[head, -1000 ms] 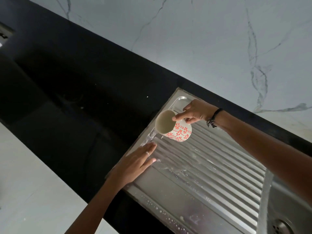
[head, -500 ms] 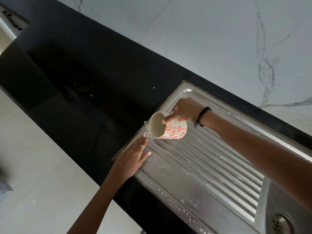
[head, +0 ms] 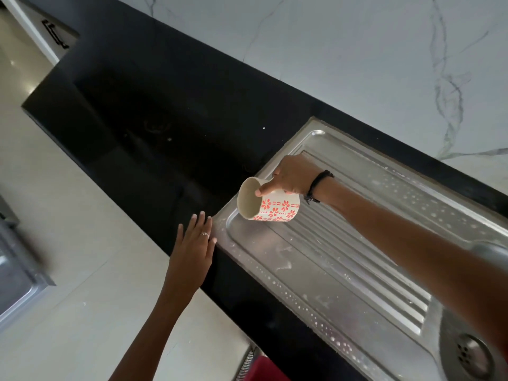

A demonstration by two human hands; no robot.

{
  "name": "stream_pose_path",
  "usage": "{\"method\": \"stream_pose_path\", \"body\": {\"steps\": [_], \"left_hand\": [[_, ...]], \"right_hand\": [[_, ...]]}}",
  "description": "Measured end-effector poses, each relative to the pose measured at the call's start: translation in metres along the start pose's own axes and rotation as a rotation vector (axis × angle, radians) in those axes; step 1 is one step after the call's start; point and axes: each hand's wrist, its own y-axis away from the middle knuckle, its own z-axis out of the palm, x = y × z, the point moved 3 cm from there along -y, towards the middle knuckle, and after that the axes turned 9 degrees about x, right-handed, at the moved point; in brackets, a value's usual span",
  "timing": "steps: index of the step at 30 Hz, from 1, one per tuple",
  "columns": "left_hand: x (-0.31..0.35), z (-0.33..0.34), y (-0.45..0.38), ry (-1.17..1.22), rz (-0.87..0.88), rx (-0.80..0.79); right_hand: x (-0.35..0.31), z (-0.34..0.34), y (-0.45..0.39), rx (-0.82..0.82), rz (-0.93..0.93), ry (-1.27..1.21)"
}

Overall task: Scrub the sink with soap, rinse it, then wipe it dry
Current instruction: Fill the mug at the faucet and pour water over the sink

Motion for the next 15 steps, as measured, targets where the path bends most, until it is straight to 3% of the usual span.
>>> {"method": "stream_pose_path", "body": {"steps": [5,9,12,15], "left_hand": [[0.002,0.014,0.013,-0.088,0.059,-0.085],[0.009,0.021,0.019,0.012,0.125,-0.118],[0.012,0.017,0.020,0.104,0.080,-0.086],[0.013,0.015,0.018,0.031,0.064,-0.108]], "right_hand": [[-0.009,0.006,0.008,0.022,-0.043,0.031],[-0.006,0.003,0.018,0.003,-0.044,0.050],[-0.007,0.002,0.023,-0.004,-0.053,0.052],[-0.015,0.001,0.025,0.003,-0.066,0.053]]}}
